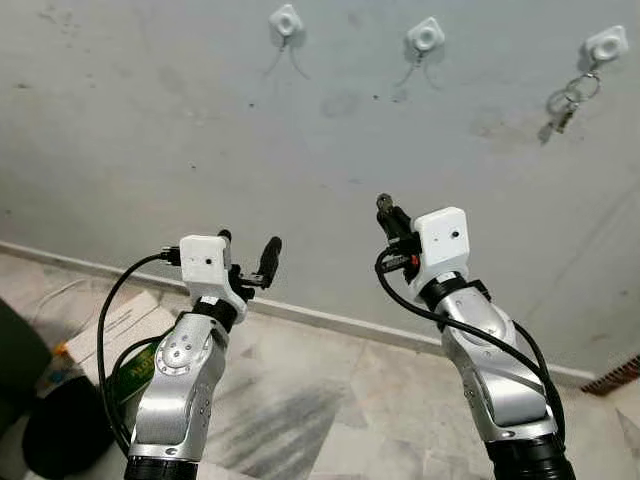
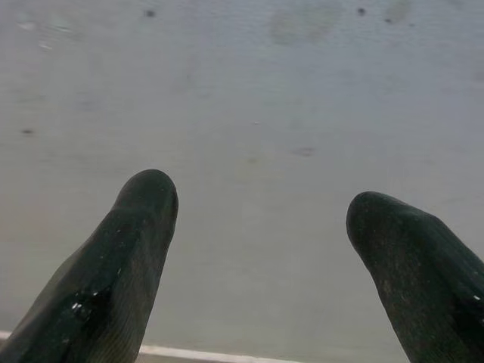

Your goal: Hang keys on a hook

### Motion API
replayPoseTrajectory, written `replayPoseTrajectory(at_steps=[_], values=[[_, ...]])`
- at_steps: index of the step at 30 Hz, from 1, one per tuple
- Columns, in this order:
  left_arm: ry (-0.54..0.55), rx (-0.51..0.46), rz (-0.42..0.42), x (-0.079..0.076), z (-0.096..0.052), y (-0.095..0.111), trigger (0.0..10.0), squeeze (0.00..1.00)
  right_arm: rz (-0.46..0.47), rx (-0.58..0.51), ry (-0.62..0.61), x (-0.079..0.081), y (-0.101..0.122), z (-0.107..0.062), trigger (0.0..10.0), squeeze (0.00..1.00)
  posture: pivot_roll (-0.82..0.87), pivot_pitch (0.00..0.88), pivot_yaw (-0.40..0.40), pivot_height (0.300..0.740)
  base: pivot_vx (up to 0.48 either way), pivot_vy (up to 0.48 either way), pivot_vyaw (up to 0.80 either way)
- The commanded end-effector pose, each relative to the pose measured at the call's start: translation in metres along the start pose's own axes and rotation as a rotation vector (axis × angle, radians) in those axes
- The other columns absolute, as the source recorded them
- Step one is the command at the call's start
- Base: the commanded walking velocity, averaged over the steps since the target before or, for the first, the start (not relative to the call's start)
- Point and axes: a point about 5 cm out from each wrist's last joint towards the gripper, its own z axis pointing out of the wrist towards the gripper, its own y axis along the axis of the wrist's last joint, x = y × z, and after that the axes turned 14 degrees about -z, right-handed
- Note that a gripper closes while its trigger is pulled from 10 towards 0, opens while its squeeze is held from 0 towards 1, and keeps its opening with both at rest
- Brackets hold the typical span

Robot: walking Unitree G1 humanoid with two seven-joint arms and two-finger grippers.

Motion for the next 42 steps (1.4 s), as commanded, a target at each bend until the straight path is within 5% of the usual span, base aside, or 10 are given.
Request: replayPoseTrajectory(at_steps=[1, 22, 42], values=[[-0.007, -0.003, -0.004, 0.0003, -0.0007, 0.0021, 10.0, 0.0, -0.005, -0.027, -0.002, -0.0017, 0.0072, 0.0007, 10.0, 0.0, -0.05, 0.081, 0.04, 0.74, 0.0, 0.0, -0.8], [-0.04, 0.005, -0.013, -0.0024, -0.0012, 0.0017, 10.0, 0.0, -0.006, -0.026, -0.009, -0.0012, 0.0071, 0.0016, 10.0, 0.0, -0.05, 0.084, 0.043, 0.74, 0.191, 0.0, -0.76], [-0.003, 0.0, -0.001, 0.0003, -0.0013, 0.0007, 10.0, 0.0, -0.039, -0.061, 0.032, 0.0034, 0.0097, 0.0011, 10.0, 0.0, -0.05, 0.085, 0.042, 0.74, 0.088, 0.0, 0.0]])
